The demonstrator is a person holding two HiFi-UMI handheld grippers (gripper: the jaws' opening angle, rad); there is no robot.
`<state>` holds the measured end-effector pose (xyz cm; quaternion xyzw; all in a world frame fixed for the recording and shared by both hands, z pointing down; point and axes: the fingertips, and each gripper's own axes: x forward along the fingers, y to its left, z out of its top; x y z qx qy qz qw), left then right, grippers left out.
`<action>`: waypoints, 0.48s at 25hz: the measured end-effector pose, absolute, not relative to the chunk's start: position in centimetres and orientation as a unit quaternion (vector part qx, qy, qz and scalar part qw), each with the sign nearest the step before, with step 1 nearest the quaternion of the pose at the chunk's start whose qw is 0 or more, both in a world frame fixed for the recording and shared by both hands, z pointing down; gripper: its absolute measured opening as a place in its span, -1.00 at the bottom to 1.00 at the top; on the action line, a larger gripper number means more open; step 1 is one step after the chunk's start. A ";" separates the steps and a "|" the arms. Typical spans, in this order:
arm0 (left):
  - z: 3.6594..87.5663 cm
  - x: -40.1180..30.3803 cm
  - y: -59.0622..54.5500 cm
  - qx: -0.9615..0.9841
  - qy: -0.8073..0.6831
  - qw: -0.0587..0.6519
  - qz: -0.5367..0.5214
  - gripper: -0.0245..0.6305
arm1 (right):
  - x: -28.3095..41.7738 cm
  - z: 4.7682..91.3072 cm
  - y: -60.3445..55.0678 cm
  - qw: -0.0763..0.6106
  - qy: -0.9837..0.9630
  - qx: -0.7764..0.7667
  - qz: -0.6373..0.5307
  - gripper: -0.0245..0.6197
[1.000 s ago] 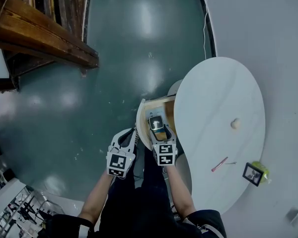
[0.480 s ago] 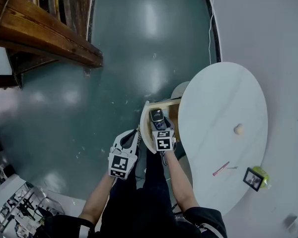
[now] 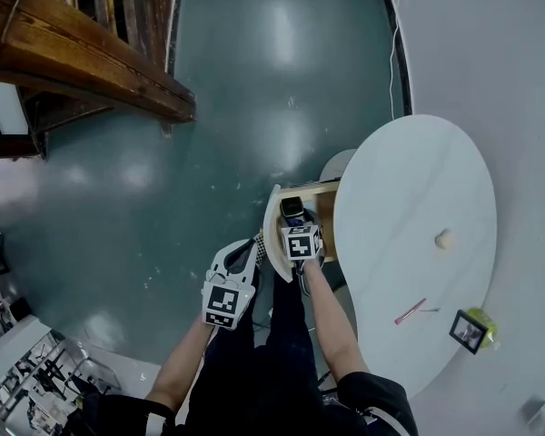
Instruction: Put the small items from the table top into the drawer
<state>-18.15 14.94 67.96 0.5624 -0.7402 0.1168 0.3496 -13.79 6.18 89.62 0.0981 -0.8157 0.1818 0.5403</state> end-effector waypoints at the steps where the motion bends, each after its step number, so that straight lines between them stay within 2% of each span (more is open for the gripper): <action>1: 68.0 -18.2 15.0 0.562 -0.740 0.350 0.117 -0.86 | -13.8 89.8 6.1 0.542 -0.814 0.099 0.182 -0.02; 12: 67.3 -18.1 15.2 0.566 -0.740 0.344 0.117 -0.86 | -12.7 89.9 5.8 0.545 -0.808 0.112 0.196 -0.02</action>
